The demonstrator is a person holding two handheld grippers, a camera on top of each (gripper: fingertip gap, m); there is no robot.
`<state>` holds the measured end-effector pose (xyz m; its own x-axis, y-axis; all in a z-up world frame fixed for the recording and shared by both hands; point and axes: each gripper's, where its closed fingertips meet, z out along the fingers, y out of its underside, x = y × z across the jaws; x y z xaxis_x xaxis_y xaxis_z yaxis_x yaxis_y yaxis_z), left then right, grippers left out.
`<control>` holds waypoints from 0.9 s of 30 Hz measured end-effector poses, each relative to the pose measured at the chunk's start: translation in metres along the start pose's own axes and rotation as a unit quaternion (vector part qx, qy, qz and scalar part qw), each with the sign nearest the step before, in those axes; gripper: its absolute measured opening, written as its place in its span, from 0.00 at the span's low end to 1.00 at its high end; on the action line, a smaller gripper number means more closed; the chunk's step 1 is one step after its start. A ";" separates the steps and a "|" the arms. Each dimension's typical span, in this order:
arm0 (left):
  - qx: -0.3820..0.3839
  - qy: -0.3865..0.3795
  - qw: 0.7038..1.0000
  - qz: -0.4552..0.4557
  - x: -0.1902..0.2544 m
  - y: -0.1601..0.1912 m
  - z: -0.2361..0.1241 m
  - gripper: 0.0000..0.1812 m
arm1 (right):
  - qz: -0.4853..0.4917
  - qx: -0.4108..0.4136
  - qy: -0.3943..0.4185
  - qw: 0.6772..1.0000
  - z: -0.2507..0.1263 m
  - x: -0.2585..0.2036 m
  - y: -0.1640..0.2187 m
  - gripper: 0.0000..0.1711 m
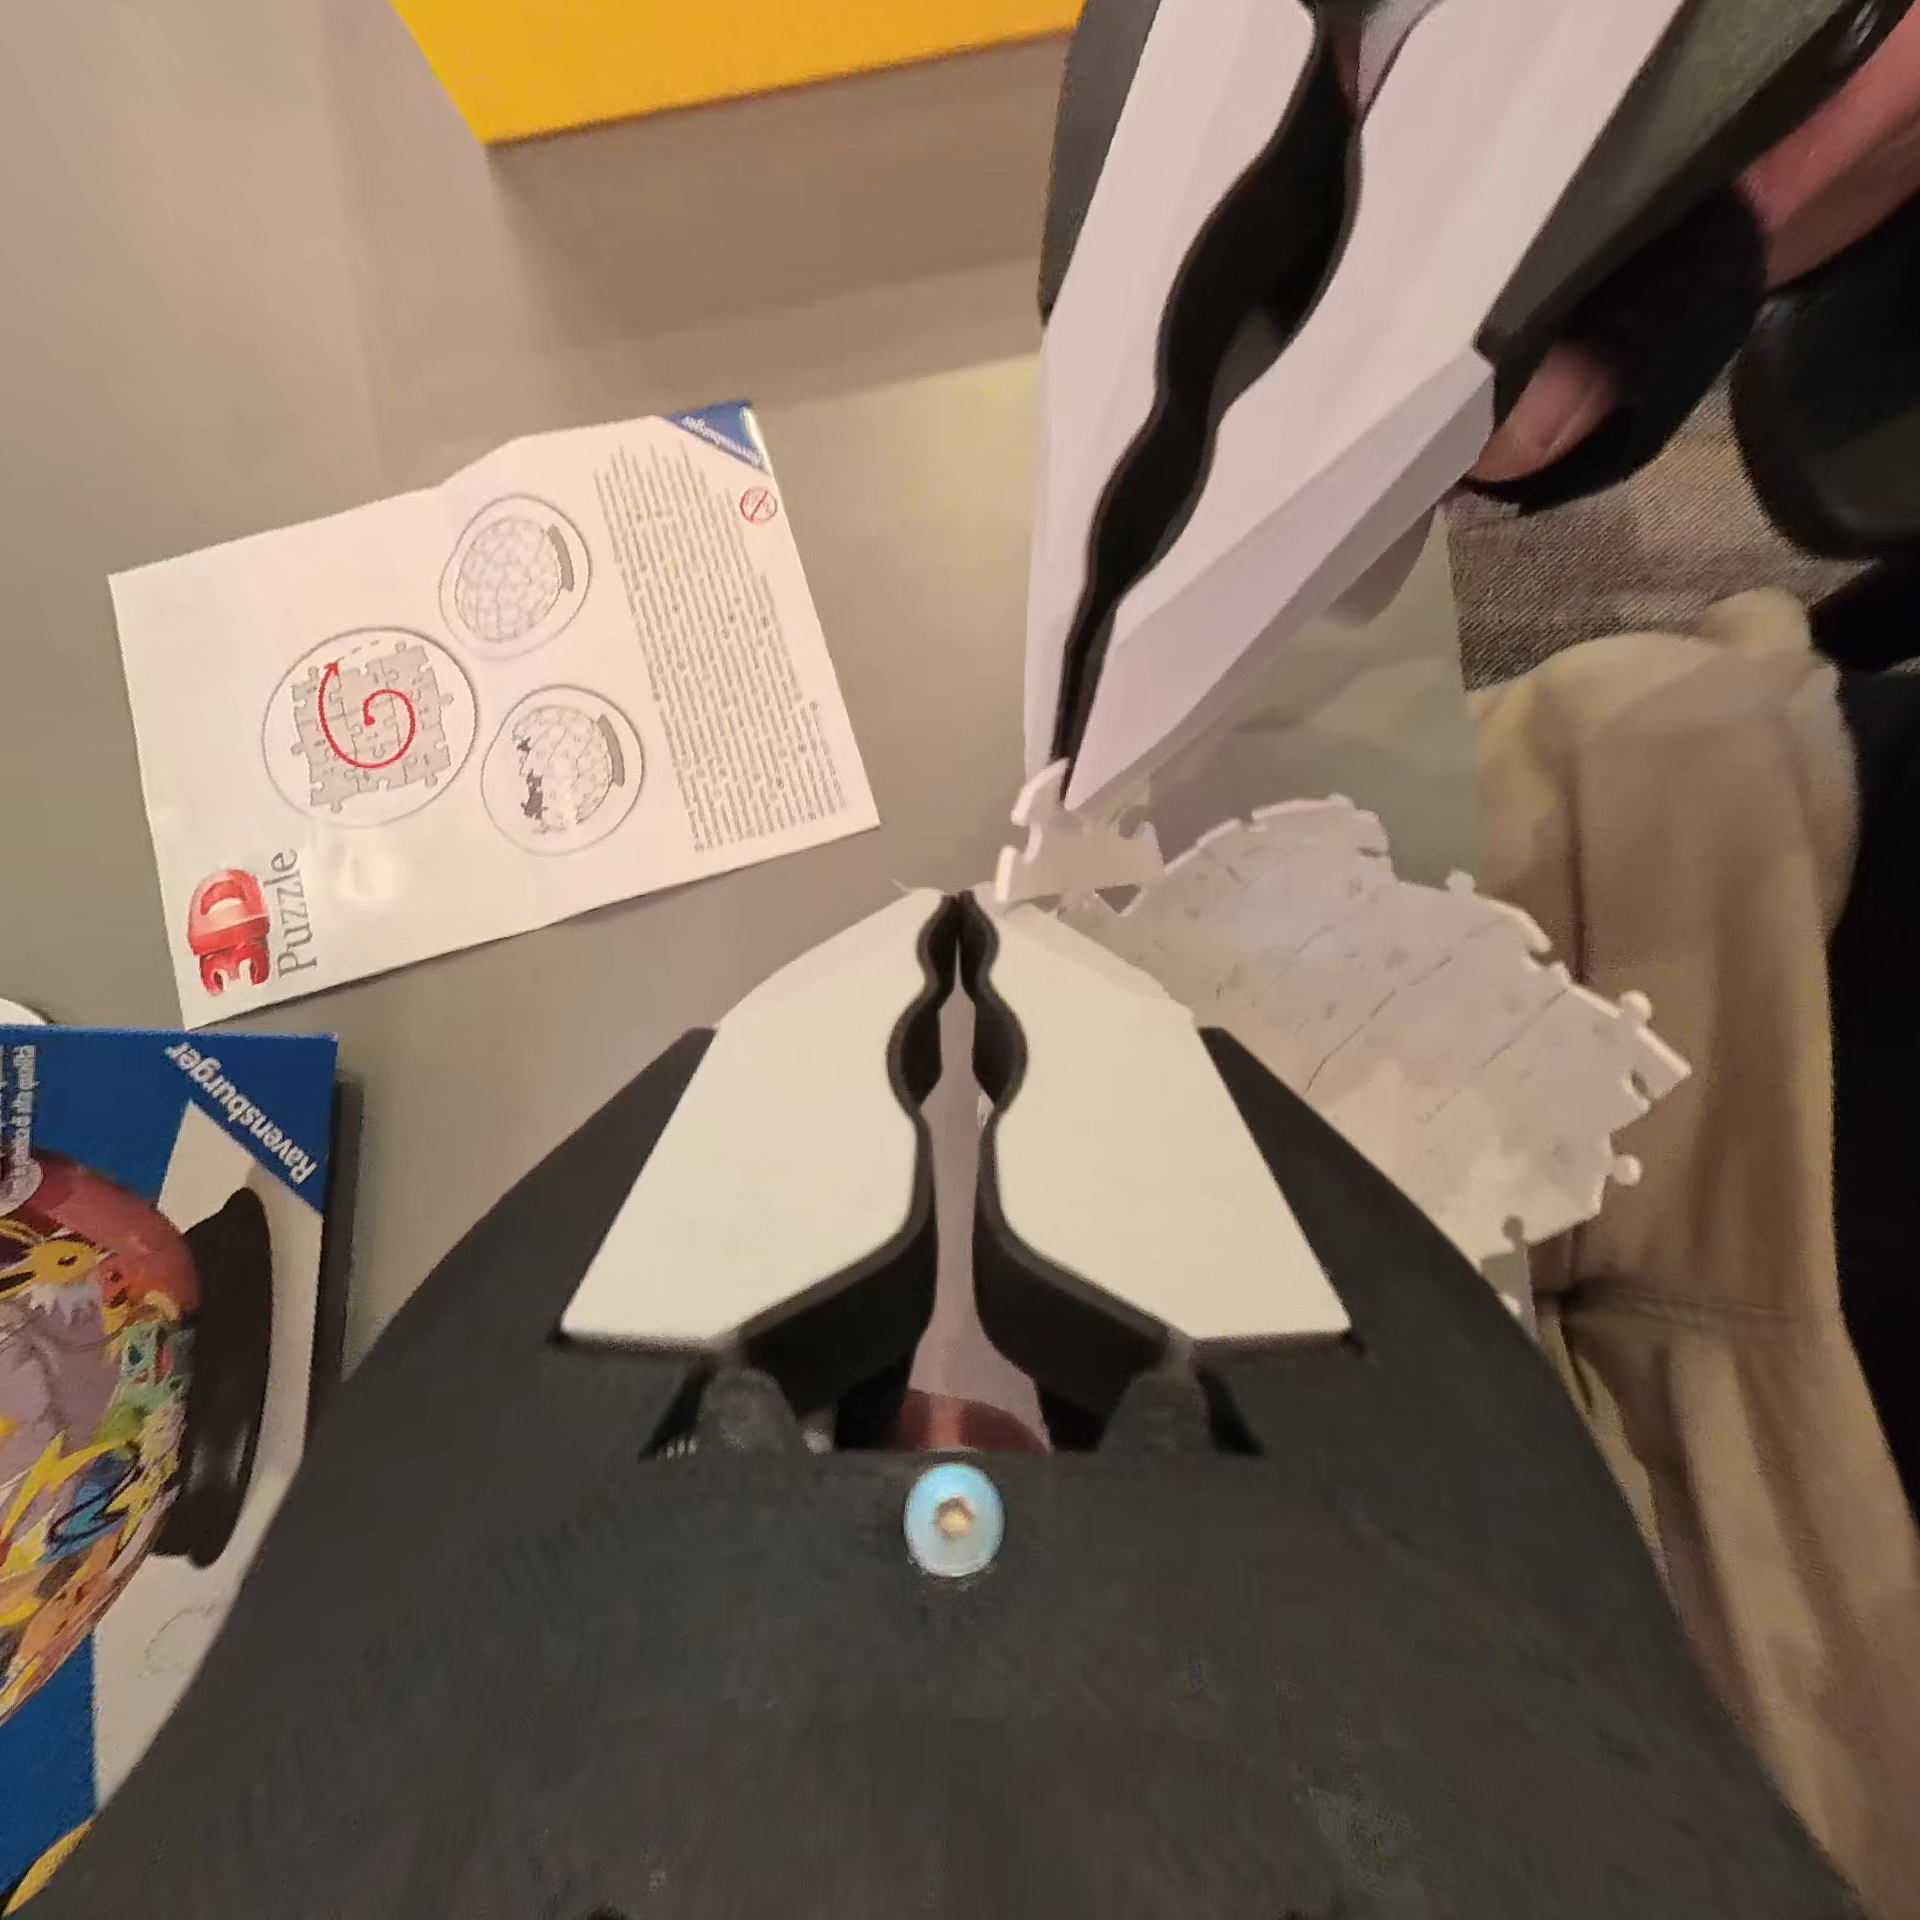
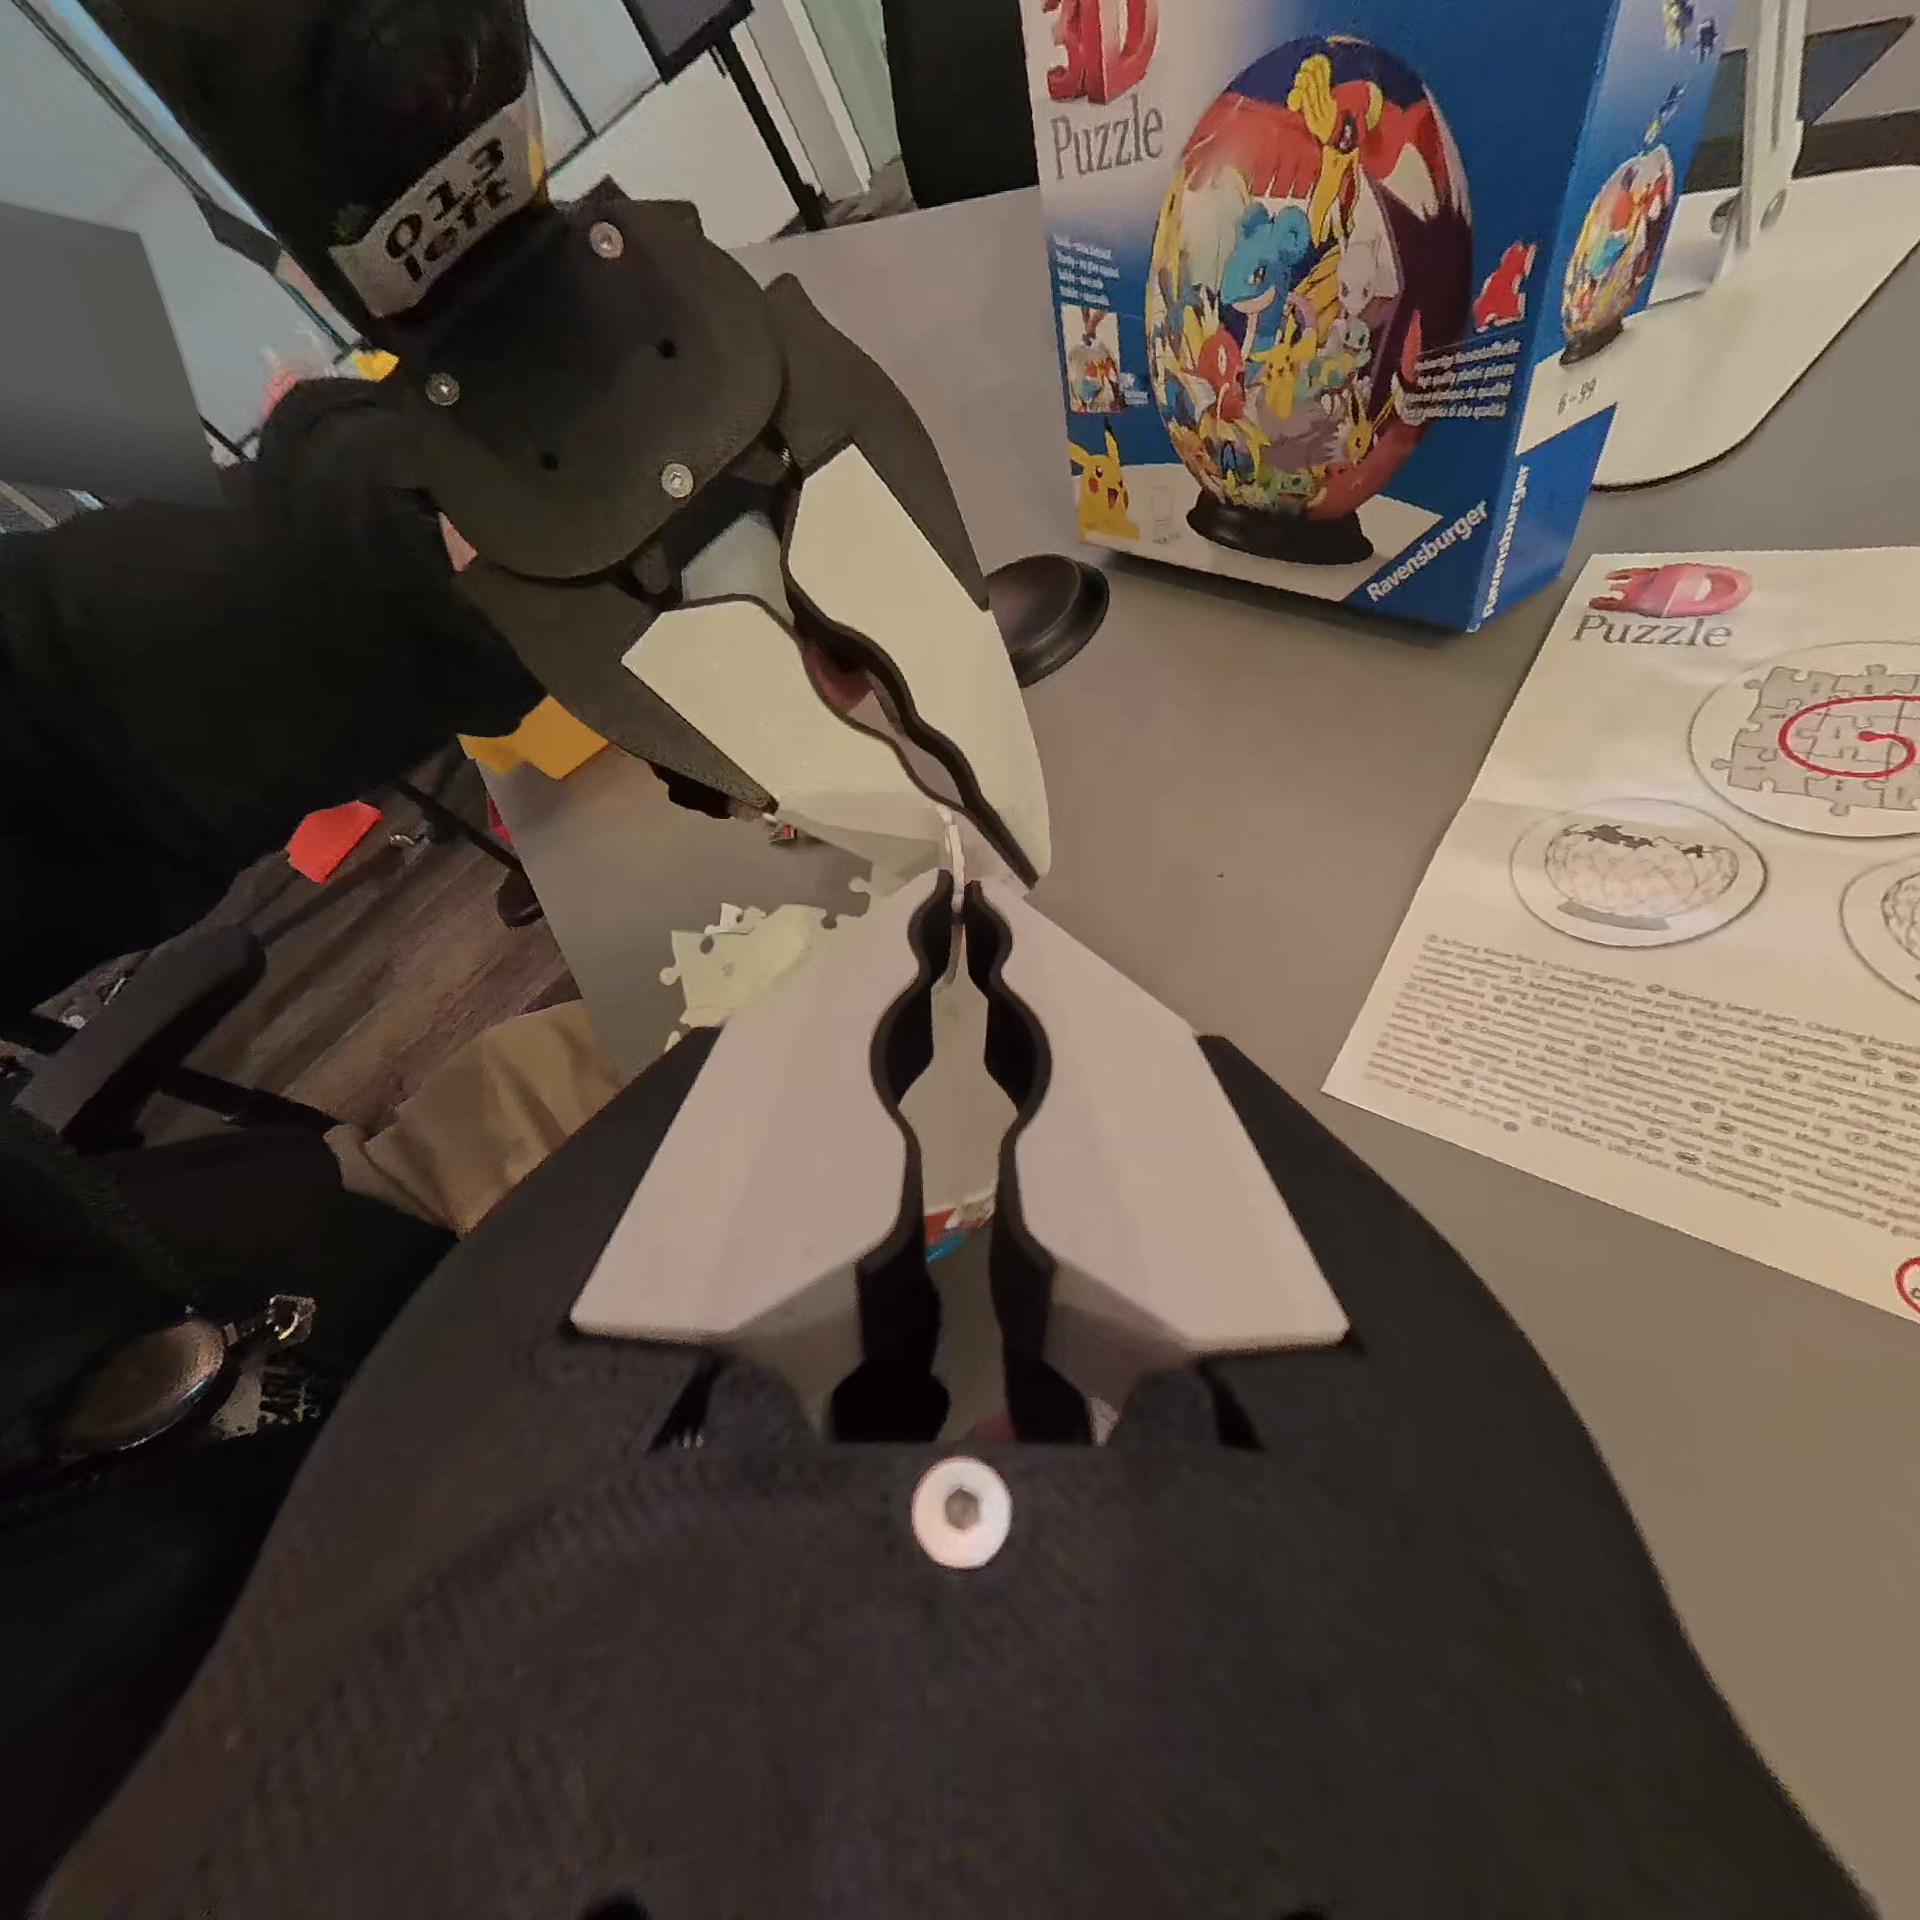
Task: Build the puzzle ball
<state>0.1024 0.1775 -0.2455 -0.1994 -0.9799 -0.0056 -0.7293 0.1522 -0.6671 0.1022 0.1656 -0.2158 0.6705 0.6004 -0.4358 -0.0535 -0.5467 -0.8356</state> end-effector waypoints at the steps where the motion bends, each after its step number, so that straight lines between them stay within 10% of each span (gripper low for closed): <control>1: 0.010 0.007 1.000 -0.006 0.001 -0.003 -0.001 0.00 | -0.001 0.008 -0.002 1.000 -0.002 -0.001 -0.002 0.00; 27: 0.219 0.113 0.962 -0.115 0.014 -0.061 -0.029 0.02 | -0.022 0.145 -0.004 0.989 -0.033 -0.005 -0.047 0.00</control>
<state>0.1252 0.1585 -0.1834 -0.2390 -0.9205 0.3090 -0.4349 -0.1830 -0.8817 0.1255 0.1686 -0.1636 0.6717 0.6248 -0.3980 -0.2352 -0.3295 -0.9144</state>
